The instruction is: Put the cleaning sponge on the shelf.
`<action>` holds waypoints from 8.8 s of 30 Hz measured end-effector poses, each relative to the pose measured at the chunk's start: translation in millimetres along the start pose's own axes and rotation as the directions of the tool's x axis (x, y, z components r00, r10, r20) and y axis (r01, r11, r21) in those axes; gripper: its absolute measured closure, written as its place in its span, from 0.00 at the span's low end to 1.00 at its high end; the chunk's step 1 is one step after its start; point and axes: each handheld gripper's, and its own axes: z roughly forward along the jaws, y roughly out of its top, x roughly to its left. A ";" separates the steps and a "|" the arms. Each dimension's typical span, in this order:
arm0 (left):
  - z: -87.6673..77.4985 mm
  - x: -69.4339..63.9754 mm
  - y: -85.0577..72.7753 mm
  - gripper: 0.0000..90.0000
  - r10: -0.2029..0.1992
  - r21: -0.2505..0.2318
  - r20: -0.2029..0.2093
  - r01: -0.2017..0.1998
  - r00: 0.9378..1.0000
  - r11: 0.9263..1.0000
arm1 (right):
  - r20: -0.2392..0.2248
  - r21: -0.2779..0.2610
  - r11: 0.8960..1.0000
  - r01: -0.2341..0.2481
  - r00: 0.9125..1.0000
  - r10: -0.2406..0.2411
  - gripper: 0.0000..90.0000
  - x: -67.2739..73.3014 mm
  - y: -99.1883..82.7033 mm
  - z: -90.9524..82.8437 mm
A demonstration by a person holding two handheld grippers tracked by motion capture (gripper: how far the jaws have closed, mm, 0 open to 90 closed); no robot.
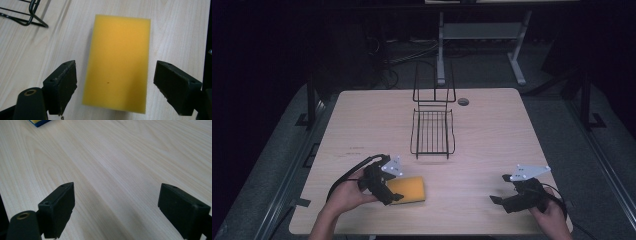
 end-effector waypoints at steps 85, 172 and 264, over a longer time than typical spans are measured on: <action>47.6 6.3 10.5 0.23 0.034 0.138 0.082 -0.046 0.996 0.989 | -0.041 0.009 0.999 0.037 0.999 -0.036 0.15 4.4 2.5 0.7; -4.1 61.2 79.4 0.24 0.084 0.026 0.068 -0.086 0.994 0.996 | -0.055 0.042 0.999 0.006 0.999 -0.004 0.15 -0.2 0.8 5.2; 52.5 137.8 130.8 0.24 0.083 0.088 0.084 -0.090 0.993 0.992 | -0.063 0.078 0.997 -0.004 0.998 0.009 0.15 -7.1 -1.0 8.3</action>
